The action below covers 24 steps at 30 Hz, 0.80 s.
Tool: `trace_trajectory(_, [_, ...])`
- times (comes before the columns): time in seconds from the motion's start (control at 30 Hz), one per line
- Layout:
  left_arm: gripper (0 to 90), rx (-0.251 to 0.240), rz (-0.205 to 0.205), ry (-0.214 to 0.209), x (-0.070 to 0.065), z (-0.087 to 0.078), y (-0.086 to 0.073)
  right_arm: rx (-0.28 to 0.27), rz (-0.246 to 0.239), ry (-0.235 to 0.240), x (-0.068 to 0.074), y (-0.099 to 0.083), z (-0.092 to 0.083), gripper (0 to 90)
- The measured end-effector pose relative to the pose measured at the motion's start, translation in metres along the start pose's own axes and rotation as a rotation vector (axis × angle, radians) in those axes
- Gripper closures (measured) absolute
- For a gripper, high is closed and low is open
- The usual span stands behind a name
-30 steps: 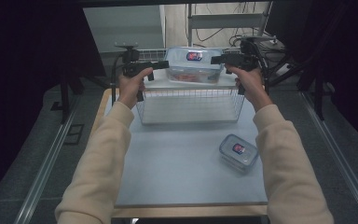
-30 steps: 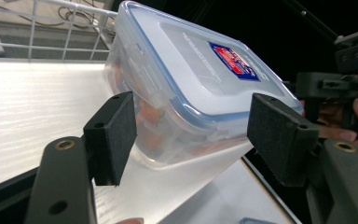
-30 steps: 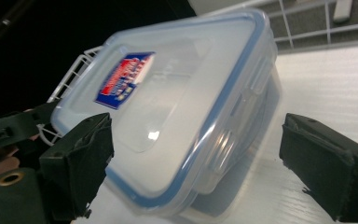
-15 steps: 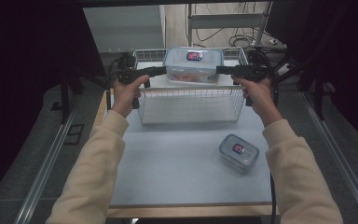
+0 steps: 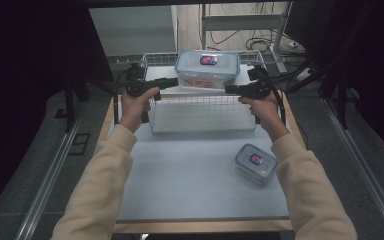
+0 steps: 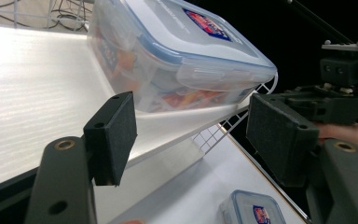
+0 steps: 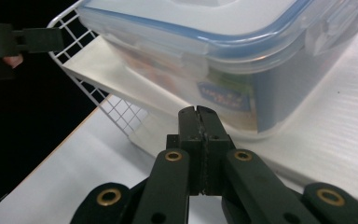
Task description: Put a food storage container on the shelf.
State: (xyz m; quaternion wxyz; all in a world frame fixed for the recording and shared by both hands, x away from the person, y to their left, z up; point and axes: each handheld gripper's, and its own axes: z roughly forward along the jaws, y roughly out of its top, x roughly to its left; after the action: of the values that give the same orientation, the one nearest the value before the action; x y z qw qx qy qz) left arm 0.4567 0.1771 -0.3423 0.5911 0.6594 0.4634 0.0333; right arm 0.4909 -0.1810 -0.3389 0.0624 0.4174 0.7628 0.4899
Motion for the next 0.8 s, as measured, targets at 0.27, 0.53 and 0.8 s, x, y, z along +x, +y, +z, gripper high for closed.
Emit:
trace_trajectory(0.27, [32.7, 0.001, -0.002, 0.0, 0.003, -0.003, -0.001, -0.003, -0.008, -0.048, -0.006, 0.008, 0.003, 89.5])
trace_trajectory(0.53, [32.1, 0.003, -0.004, 0.002, 0.002, -0.002, -0.003, -0.026, 0.024, -0.086, -0.015, 0.012, 0.001, 89.5])
trace_trajectory(0.8, [32.0, 0.006, 0.007, 0.012, 0.002, -0.002, -0.007, -0.041, 0.035, -0.066, -0.017, 0.009, -0.004, 89.5])
